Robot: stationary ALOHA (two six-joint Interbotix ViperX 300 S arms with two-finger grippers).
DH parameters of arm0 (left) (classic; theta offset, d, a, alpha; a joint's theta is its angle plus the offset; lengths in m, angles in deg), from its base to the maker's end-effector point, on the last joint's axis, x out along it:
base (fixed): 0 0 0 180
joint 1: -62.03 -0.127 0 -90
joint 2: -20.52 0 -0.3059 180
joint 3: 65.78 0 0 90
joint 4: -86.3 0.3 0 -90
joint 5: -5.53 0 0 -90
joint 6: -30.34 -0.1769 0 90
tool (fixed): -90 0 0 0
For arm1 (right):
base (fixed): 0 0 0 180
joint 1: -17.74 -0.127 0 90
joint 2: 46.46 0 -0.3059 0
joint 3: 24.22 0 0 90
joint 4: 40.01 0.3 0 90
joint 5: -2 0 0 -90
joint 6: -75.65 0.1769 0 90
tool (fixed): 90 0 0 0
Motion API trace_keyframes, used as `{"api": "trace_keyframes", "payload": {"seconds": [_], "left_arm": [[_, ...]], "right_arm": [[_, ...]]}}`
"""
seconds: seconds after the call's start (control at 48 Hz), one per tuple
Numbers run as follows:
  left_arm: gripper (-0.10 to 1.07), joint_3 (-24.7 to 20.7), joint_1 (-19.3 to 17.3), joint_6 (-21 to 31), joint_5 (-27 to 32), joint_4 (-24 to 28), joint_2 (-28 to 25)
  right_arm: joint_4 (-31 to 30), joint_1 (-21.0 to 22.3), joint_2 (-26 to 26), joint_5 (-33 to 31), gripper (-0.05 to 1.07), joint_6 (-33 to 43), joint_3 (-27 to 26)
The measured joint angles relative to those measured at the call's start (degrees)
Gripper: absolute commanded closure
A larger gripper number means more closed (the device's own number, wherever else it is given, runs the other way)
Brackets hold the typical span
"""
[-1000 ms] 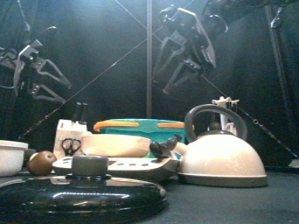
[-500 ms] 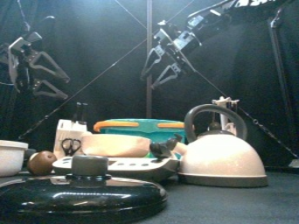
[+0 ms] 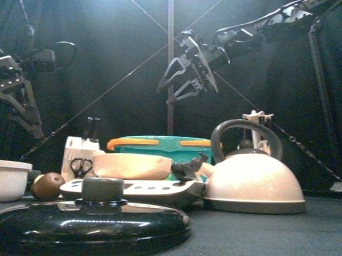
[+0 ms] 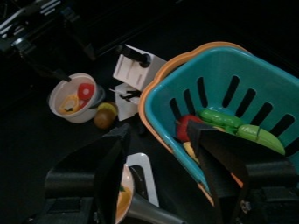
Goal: Place pairing knife onto stove
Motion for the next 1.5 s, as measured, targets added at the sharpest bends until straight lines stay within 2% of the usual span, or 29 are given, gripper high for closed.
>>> {"api": "trace_keyframes", "payload": {"seconds": [0.104,0.438,0.625,0.917,1.208,1.333,1.5], "left_arm": [[-0.01,0.0,0.2,0.3,3.4,1.1,-0.4],[-0.01,1.0,0.5,0.0,1.8,1.0,-5.7],[-0.01,1.1,0.5,0.0,1.0,0.5,-10.3],[-0.01,1.1,0.5,0.3,1.6,0.5,-14.8],[0.0,0.6,-1.3,0.4,2.2,0.5,-19.8],[0.06,0.4,-1.5,0.4,2.4,0.5,-21.3],[0.25,0.4,-1.5,0.4,2.5,0.4,-21.4]], "right_arm": [[-1.2,0.3,0.1,0.0,0.14,0.0,1.0],[-3.7,5.0,0.1,0.7,0.14,-0.1,2.3],[-3.7,7.6,0.1,3.5,0.14,-0.1,2.5],[-5.3,8.3,0.1,5.3,0.14,0.0,3.0],[-8.6,8.2,0.0,6.1,0.14,-0.1,4.1],[-9.7,8.1,0.1,6.2,0.15,-0.1,4.7],[-9.8,8.1,0.1,6.2,0.15,-0.1,5.1]]}}
